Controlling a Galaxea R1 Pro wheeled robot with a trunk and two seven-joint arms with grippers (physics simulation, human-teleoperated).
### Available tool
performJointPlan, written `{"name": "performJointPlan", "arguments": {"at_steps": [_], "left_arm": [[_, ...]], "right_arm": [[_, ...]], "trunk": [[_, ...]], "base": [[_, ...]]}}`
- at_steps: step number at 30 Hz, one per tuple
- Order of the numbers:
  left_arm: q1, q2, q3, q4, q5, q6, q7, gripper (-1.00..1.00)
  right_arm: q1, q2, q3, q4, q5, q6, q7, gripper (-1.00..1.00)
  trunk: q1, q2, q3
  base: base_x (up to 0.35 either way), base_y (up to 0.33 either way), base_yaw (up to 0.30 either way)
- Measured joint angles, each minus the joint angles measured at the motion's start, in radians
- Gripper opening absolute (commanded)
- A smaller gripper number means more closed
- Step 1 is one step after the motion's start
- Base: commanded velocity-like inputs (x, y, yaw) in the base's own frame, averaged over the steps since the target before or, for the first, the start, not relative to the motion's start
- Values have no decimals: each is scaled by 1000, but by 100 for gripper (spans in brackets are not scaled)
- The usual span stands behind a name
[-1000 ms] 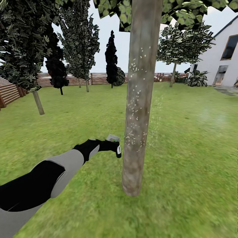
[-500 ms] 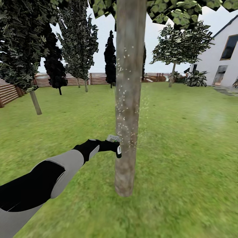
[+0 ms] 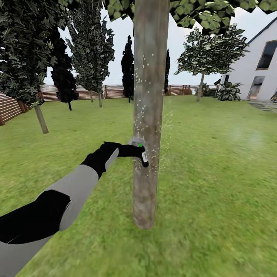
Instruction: In the garden, pick up the pesticide atomizer on the floor and spray pesticide onto both trees until each tree trunk is fully covered.
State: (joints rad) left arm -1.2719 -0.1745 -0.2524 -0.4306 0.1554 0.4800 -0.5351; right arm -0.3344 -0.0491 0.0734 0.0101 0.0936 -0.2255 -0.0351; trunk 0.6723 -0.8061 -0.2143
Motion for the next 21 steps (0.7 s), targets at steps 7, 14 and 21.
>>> {"name": "performJointPlan", "arguments": {"at_steps": [7,14,21], "left_arm": [[0,0,36,-92,-5,117,11,-100],[0,0,38,-214,-5,310,152,-100],[-28,0,60,-215,-4,398,155,-100]], "right_arm": [[0,0,0,0,0,0,1,100],[0,0,0,3,0,0,2,100],[0,2,2,12,0,0,3,100]], "trunk": [[0,0,0],[0,0,0],[0,0,0]], "base": [[0,0,0],[0,0,0],[0,0,0]]}}
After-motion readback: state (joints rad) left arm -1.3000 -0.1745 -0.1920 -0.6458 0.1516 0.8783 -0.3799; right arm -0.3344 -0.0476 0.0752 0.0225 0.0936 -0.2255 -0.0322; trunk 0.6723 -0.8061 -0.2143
